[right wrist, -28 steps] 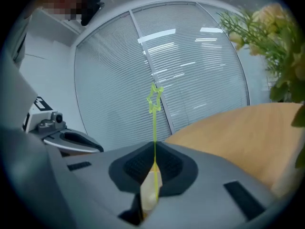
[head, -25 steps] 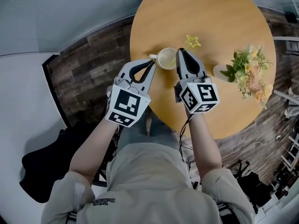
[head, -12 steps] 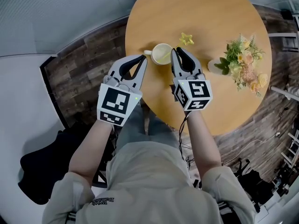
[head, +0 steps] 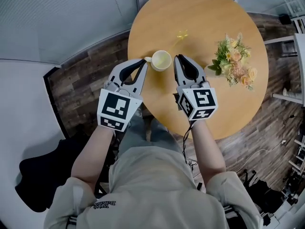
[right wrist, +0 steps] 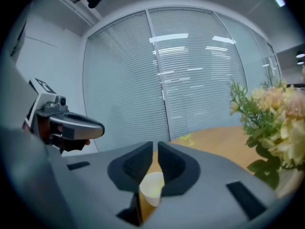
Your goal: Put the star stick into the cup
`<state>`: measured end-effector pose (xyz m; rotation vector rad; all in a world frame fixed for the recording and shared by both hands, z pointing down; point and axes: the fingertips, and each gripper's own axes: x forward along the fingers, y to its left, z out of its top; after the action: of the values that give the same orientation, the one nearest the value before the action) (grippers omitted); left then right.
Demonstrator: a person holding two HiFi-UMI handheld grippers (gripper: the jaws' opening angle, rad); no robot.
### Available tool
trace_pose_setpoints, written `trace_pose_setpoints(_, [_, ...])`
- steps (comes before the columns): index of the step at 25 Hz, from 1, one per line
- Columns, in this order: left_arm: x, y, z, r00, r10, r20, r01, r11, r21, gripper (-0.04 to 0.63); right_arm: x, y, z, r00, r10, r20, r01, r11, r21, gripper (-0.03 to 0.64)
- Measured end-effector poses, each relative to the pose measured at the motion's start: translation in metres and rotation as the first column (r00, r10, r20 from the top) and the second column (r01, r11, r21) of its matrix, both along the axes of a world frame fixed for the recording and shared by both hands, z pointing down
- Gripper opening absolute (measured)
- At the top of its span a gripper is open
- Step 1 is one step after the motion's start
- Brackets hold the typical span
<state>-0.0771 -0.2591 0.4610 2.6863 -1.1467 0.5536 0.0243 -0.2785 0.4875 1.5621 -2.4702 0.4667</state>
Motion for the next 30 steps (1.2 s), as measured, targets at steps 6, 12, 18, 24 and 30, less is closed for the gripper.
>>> trace_pose_setpoints(6, [0.004, 0.005, -0.053, 1.0, 0.011, -0.017, -0.009, 0.996, 0.086, 0.023, 0.005, 0.013, -0.065, 1.0, -0.004, 0.02, 0.002, 0.996, 0.089, 0.035])
trace_pose_setpoints(12, [0.003, 0.011, -0.111, 0.999, 0.027, -0.04, -0.02, 0.983, 0.183, 0.023, 0.006, 0.028, -0.142, 0.995, -0.026, 0.099, 0.009, 0.985, 0.17, 0.035])
trace_pose_setpoints(18, [0.004, 0.028, -0.169, 0.997, 0.045, -0.07, -0.022, 0.954, 0.3, 0.023, 0.006, 0.052, -0.214, 0.991, -0.077, 0.112, 0.042, 0.957, 0.288, 0.035])
trace_pose_setpoints(24, [0.006, 0.051, -0.216, 0.993, 0.058, -0.102, -0.017, 0.93, 0.368, 0.023, 0.003, 0.085, -0.262, 0.991, -0.123, 0.052, 0.095, 0.922, 0.375, 0.034])
trace_pose_setpoints(30, [0.001, 0.069, -0.236, 0.994, 0.055, -0.093, -0.013, 0.915, 0.402, 0.023, 0.002, 0.109, -0.281, 0.986, -0.158, 0.047, 0.126, 0.907, 0.401, 0.034])
